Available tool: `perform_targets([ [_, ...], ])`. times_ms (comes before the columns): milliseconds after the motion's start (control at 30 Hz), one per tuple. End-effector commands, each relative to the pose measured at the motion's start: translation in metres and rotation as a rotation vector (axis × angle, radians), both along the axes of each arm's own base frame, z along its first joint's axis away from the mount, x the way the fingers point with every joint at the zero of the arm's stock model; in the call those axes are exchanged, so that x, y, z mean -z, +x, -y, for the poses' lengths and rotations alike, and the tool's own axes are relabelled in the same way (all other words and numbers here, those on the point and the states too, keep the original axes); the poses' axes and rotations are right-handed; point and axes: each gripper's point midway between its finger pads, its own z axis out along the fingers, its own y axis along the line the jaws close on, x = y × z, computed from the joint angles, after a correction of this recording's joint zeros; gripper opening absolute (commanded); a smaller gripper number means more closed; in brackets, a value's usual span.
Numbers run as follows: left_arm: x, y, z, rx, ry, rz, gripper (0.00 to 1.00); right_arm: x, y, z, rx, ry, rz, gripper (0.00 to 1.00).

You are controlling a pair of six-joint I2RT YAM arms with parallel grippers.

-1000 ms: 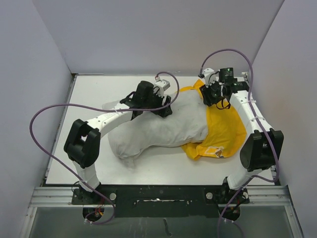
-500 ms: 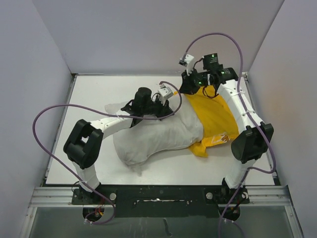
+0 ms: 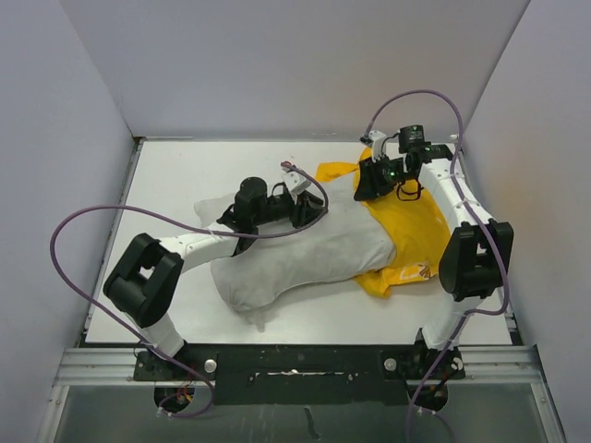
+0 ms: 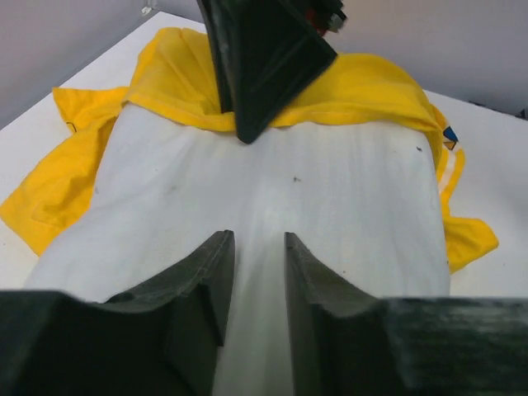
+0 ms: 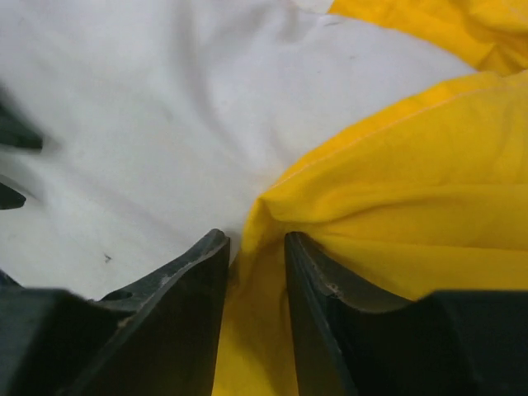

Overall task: Put the pillow into the pillowcase
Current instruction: Stuff the pillow into the pillowcase.

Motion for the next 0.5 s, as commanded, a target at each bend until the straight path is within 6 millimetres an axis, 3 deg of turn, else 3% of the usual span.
perform_targets([
  [0,-0.04,0.018,-0.013,-0.092,-0.147,-0.034,0.43,-0.057,-0.028,-0.012,-0.139,0.053,0.162,0.43],
  [133,-0.062,0.016,-0.046,-0.162,-0.197,-0.136,0.8,-0.121,-0.065,0.0,-0.217,0.165,0.363,0.72],
  [200,-0.068,0.006,-0.056,-0.188,-0.151,-0.135,0.87,-0.138,-0.087,0.009,-0.244,0.195,0.473,0.85],
  [300,-0.062,-0.024,-0.057,-0.208,0.011,-0.071,0.9,-0.132,-0.116,0.025,-0.257,0.155,0.623,0.99],
  [367,-0.055,-0.053,-0.046,-0.181,0.15,0.071,0.92,-0.112,-0.136,0.033,-0.274,0.09,0.684,0.98],
  [467,-0.033,-0.104,-0.02,-0.065,0.327,0.304,0.96,-0.079,-0.149,0.05,-0.204,0.019,0.575,0.98],
])
